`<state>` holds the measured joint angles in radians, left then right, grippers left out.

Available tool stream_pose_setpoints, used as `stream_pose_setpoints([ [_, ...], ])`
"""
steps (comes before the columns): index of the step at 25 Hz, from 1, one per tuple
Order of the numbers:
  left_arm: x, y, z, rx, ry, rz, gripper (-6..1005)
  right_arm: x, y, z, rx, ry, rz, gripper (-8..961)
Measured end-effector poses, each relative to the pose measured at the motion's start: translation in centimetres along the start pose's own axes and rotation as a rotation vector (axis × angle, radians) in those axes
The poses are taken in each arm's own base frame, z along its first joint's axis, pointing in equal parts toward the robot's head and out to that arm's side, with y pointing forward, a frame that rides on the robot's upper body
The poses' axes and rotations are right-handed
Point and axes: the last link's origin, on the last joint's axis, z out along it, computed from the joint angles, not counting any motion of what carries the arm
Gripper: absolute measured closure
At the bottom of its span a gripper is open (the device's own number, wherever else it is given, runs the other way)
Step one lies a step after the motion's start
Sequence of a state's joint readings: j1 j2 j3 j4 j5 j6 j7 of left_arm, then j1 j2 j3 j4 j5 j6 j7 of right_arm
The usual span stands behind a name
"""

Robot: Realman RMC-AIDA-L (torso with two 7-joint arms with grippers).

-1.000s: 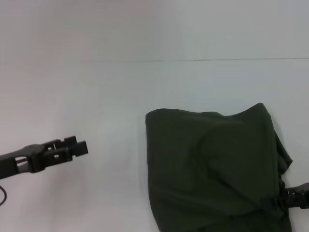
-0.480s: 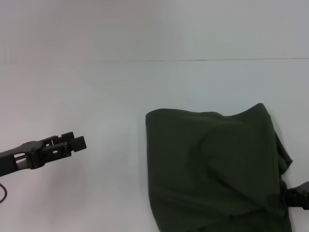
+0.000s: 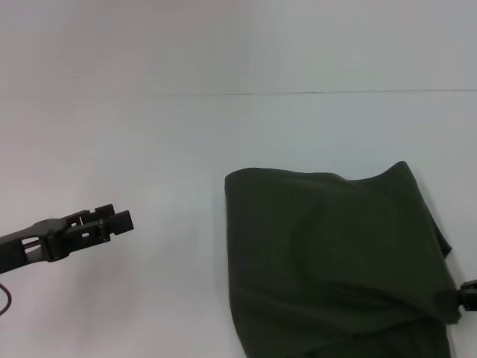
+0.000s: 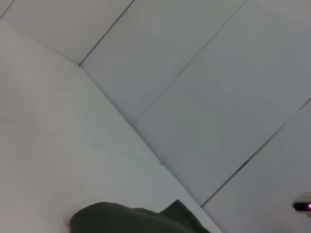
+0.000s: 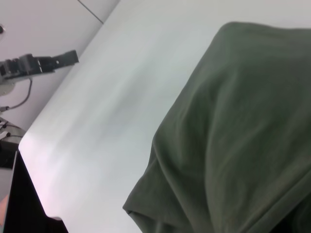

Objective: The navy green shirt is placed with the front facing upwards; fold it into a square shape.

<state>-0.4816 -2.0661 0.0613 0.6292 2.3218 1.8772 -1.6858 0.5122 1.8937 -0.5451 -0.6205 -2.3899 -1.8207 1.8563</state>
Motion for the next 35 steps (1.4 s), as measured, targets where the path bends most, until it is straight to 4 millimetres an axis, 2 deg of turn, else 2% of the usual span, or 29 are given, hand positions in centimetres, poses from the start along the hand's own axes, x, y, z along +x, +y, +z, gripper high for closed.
stream_pose_setpoints([
  [6, 0.0, 0.1, 0.2, -0.009, -0.004, -0.002, 52, 0.0, -0.2, -2.0, 0.016, -0.014, -0.002, 933],
  [9, 0.1, 0.1, 0.4, -0.015, -0.006, 0.0, 51, 0.2, -0.3, -2.4, 0.027, 0.009, 0.004, 932],
  [20, 0.2, 0.1, 0.5, -0.019, -0.012, -0.003, 52, 0.3, -1.6, -1.1, 0.117, 0.115, 0.027, 932],
  [30, 0.1, 0.2, 0.4, -0.023, -0.017, -0.005, 51, -0.8, -1.6, -1.8, 0.152, 0.114, 0.022, 930],
  [35, 0.1, 0.2, 0.3, -0.024, -0.017, -0.006, 51, -1.2, -1.1, -1.7, 0.131, 0.136, 0.004, 825],
])
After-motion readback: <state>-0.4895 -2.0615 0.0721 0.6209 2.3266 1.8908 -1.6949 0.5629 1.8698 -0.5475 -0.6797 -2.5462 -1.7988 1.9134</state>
